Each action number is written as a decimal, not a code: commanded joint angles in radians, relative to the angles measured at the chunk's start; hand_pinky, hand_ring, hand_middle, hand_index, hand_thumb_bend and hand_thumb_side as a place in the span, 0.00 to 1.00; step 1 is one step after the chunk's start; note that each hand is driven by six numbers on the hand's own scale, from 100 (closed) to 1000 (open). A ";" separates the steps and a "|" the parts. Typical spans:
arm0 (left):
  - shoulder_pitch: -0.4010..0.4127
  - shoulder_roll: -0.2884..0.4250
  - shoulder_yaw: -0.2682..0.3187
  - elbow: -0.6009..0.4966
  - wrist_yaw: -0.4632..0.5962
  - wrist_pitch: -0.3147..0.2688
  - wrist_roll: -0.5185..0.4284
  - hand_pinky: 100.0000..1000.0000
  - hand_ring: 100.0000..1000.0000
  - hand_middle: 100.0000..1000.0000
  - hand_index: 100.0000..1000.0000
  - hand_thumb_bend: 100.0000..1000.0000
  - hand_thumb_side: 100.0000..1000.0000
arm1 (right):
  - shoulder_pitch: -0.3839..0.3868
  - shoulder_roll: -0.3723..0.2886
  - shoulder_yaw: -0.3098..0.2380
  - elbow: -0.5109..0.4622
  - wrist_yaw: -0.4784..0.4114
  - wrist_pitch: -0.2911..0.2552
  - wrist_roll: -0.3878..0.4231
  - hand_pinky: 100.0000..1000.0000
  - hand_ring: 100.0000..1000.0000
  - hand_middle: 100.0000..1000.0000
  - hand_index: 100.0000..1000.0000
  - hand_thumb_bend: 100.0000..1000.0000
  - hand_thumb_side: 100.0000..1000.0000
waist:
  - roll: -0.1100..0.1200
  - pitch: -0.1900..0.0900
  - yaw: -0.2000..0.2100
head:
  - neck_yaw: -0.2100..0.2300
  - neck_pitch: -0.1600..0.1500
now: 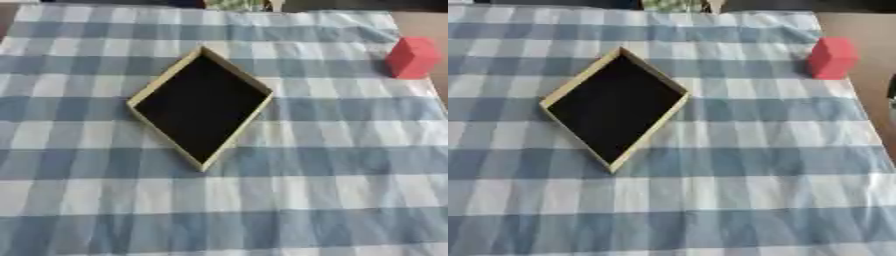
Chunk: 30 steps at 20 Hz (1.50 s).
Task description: Pick up objects on the table and place them in the box.
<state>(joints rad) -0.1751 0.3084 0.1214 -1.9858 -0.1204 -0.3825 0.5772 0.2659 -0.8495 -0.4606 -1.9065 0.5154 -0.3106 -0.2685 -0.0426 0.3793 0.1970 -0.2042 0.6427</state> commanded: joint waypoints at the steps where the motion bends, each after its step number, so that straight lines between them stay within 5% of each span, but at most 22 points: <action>1: 0.002 0.033 0.000 -0.014 -0.007 -0.001 -0.001 0.80 0.82 0.74 0.66 0.02 0.80 | 0.010 -0.089 0.004 0.034 0.076 -0.022 0.053 0.92 0.85 0.83 0.87 0.00 0.84 | 0.003 -0.020 -0.002 | 0.008 0.007; 12: 0.000 0.037 -0.008 -0.014 -0.005 0.000 -0.009 0.80 0.82 0.74 0.66 0.02 0.80 | 0.025 -0.152 0.055 0.012 0.190 -0.070 0.243 1.00 0.91 0.91 0.91 0.03 0.73 | 0.005 -0.016 -0.005 | 0.010 -0.002; 23: 0.000 0.036 -0.011 -0.014 -0.004 0.002 -0.013 0.80 0.82 0.74 0.66 0.02 0.80 | 0.004 -0.173 0.046 0.076 0.215 -0.053 0.272 1.00 0.93 0.91 0.90 0.31 0.24 | 0.003 -0.013 -0.006 | 0.003 -0.010; 30: 0.000 0.036 -0.013 -0.014 -0.004 0.005 -0.016 0.80 0.82 0.74 0.66 0.02 0.80 | -0.039 -0.214 0.042 0.167 0.132 -0.018 0.214 0.97 0.92 0.88 0.92 0.37 0.11 | -0.001 -0.011 -0.007 | 0.003 -0.011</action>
<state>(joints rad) -0.1728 0.3167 0.1088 -1.9858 -0.1218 -0.3773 0.5642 0.2307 -1.0137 -0.4005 -1.7536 0.6668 -0.3350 -0.0438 -0.0442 0.3824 0.1916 -0.1976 0.6402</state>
